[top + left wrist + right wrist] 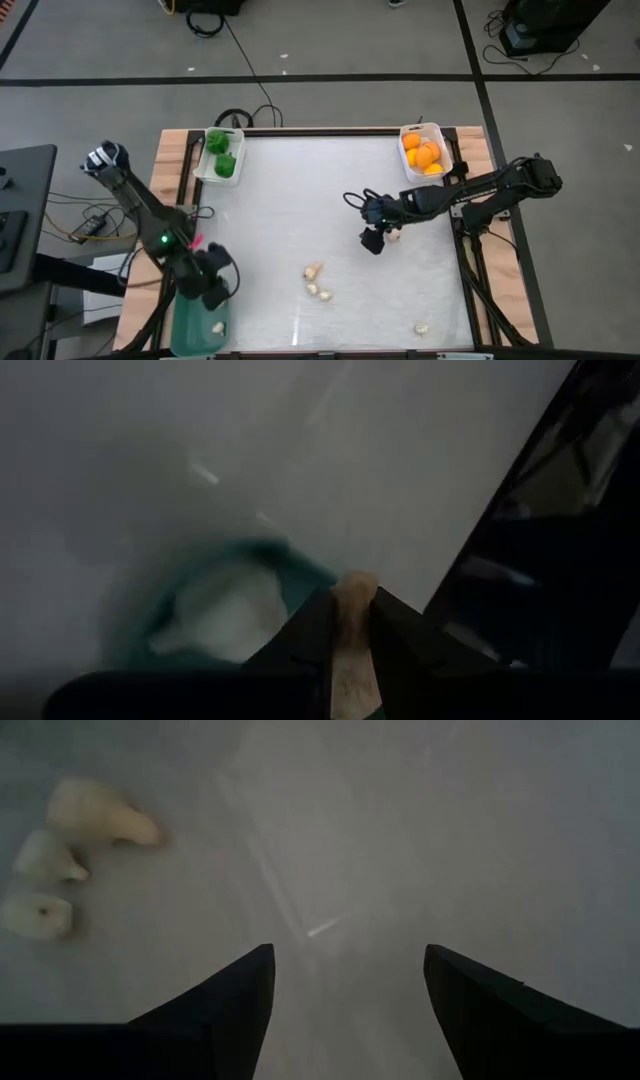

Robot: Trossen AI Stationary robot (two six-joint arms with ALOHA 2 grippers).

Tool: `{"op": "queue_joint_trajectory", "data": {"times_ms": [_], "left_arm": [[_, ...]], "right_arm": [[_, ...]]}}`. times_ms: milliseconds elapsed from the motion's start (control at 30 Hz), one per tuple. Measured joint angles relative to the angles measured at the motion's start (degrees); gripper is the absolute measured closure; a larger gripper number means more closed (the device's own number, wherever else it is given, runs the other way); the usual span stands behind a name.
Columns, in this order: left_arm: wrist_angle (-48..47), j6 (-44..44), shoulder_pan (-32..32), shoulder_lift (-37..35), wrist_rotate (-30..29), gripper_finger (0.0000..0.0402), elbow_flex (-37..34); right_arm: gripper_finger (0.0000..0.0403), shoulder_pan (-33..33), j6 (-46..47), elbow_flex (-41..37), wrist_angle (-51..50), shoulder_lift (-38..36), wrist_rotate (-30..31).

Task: Sort produce into baskets
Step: Put the white garlic into the green bin

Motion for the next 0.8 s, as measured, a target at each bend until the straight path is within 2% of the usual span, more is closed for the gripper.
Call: {"op": "queue_joint_trajectory", "data": {"times_ms": [233, 367, 567, 667, 800], "left_arm": [[2.57, -4.11, -3.25, 5.97, 4.05, 0.0346, 0.00], [3.40, -6.17, -4.43, 8.58, 5.37, 0.0338, 0.00], [6.13, -9.67, -5.99, 9.38, 6.37, 0.0277, 0.00], [6.55, -11.53, -6.64, 9.34, 8.16, 0.0241, 0.00], [7.00, -13.50, -6.82, 9.07, 9.16, 0.0214, 0.00]], "right_arm": [[0.0135, 0.70, 0.16, 0.00, -2.07, 0.00, 0.64], [0.0135, 0.11, 2.13, 0.00, -11.09, 0.00, 3.71], [0.0135, -2.50, 6.06, -0.02, -27.90, -0.94, 3.12], [0.0135, -2.56, 5.39, -0.02, -29.63, -2.08, 2.96], [0.0135, -2.58, 4.58, -0.02, -29.21, -3.91, -1.38]]}}
